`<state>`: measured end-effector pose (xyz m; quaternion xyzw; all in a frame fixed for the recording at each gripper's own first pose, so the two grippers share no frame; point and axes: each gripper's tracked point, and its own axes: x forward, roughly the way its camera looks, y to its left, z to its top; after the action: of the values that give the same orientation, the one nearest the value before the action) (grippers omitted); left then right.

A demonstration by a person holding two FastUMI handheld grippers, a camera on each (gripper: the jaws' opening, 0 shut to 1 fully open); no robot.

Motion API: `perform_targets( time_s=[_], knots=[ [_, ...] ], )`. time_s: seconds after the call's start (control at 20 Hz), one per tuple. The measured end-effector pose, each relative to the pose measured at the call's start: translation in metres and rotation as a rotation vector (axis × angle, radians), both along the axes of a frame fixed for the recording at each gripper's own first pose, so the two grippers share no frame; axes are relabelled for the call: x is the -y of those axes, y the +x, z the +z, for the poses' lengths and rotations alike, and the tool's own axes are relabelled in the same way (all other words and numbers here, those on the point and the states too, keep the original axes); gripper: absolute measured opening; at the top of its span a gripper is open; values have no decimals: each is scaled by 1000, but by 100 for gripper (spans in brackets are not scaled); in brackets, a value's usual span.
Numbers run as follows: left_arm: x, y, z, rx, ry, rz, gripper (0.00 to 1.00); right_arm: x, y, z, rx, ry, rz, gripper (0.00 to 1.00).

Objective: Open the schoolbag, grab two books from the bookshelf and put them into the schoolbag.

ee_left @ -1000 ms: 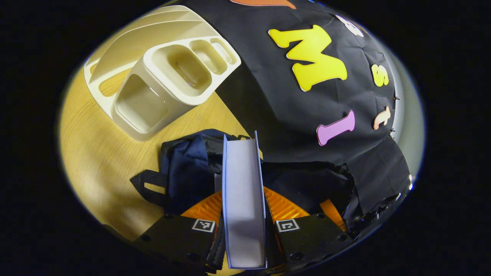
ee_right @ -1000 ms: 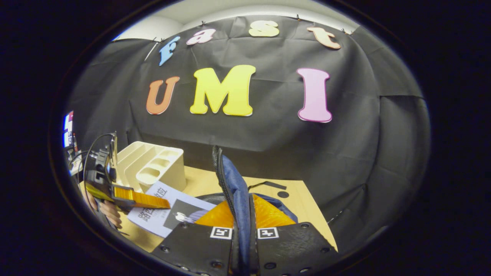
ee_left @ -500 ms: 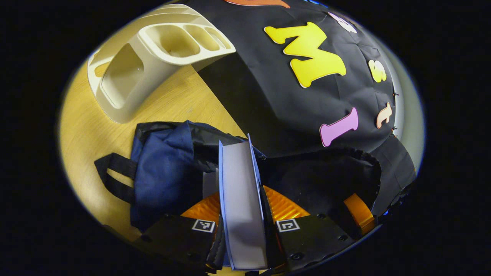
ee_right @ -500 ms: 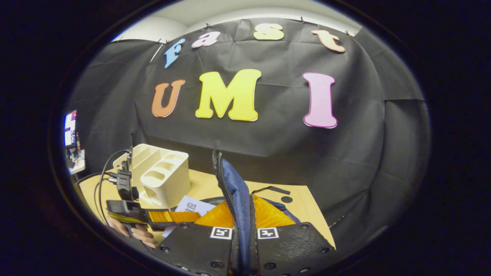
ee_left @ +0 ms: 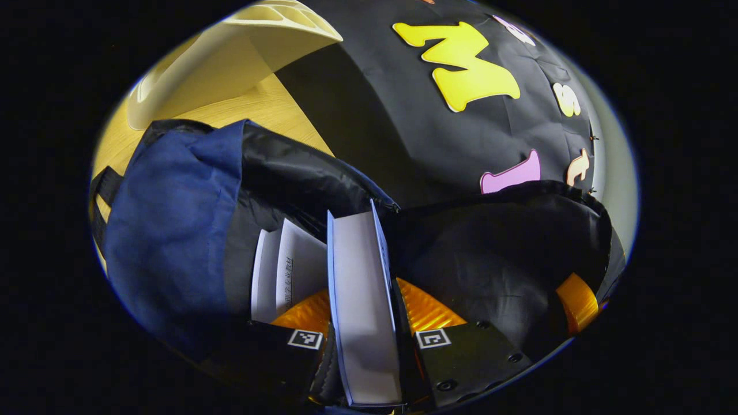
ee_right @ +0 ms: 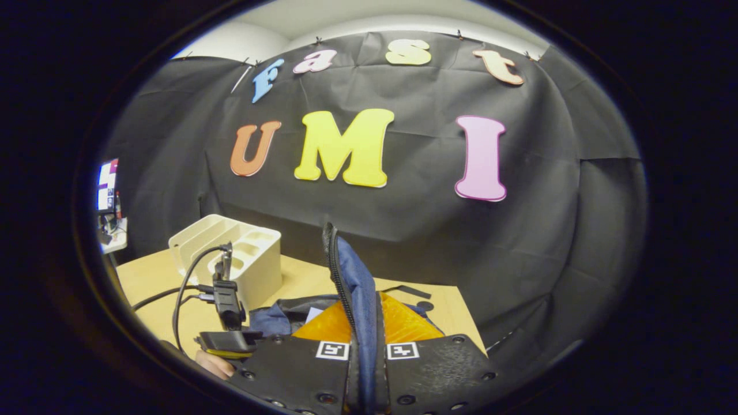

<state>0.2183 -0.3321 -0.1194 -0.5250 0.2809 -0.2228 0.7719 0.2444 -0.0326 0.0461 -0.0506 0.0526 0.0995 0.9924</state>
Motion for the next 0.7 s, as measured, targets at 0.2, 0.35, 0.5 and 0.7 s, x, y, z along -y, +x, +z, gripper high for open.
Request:
perform_targets(
  time_s=[0.2, 0.35, 0.5, 0.7],
  knots=[
    [-1, 2, -3, 6, 49, 9, 47, 1, 1, -5, -13, 14, 9, 9],
    [-1, 3, -12, 7, 142, 17, 64, 1, 0, -13, -28, 19, 13, 9],
    [1, 1, -12, 26, 200, 10, 69, 6, -1, -14, -35, 19, 2, 10],
    [-6, 1, -12, 51, 280, 3, 78, 18, -2, -23, -52, 33, -28, 10]
  ],
)
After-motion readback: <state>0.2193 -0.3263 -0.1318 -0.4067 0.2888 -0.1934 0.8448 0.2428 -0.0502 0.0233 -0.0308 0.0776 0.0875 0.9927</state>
